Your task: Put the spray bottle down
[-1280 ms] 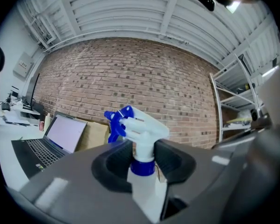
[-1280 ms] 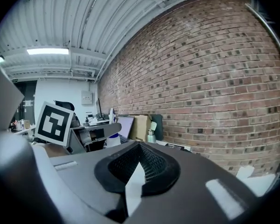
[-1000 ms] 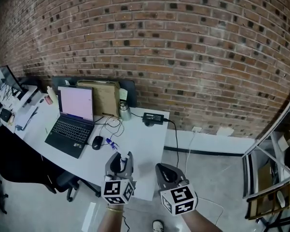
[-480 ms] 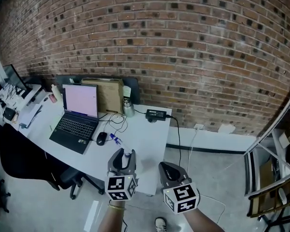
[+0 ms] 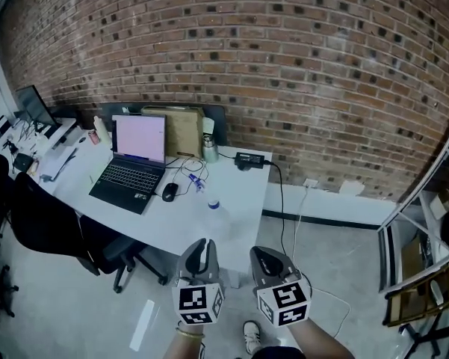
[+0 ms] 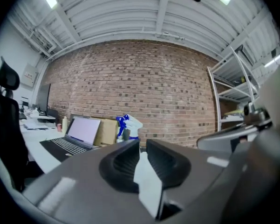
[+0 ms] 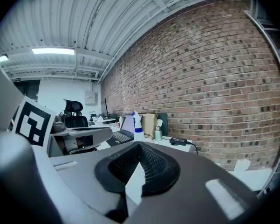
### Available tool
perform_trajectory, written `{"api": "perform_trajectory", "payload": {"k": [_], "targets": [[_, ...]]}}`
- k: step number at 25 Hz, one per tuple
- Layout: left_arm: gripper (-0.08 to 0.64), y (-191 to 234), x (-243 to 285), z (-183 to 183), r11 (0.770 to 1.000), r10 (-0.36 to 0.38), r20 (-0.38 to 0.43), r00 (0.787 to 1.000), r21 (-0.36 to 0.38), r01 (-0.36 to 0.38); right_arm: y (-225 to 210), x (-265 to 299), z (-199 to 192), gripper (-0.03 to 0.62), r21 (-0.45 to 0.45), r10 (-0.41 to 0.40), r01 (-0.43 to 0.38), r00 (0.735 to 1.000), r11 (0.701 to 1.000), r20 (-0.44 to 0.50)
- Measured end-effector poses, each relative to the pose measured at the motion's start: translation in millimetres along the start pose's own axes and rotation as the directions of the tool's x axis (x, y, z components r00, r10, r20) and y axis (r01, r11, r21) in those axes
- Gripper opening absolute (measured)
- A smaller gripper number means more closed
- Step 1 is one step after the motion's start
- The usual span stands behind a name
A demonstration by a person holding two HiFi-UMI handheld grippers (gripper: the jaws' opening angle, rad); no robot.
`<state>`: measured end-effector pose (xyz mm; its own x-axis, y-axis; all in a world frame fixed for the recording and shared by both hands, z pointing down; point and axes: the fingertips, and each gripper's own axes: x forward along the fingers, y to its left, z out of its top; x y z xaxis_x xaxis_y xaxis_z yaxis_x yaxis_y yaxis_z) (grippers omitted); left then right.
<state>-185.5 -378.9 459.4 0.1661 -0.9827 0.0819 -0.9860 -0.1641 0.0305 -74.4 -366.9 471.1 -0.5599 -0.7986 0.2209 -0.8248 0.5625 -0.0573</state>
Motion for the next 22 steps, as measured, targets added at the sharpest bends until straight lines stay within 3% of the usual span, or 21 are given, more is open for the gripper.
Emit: {"api": "perform_trajectory", "payload": {"k": [5,12,22], "targets": [[0.009,-5,-76,-16,0.997,0.078,-0.034,0.996,0.001,-0.078,40,-37,-19,-0.002,-0.009,0.023,-0.023,1.000,1.000,-0.004],[0.008,0,-158,-30,0.982,0.084,-0.090,0.992,-0.159,-0.098,87,-86,-37,-0.002,-0.037,0.034,-0.035,0.999,0.999,-0.018],[0.008,-8,-225,-28,0.982,0.081,-0.105,0.991,-0.161,-0.097,130,-136,-44,-0.002,-0.036,0.053,-0.053,0.999,0.998,-0.001]]}}
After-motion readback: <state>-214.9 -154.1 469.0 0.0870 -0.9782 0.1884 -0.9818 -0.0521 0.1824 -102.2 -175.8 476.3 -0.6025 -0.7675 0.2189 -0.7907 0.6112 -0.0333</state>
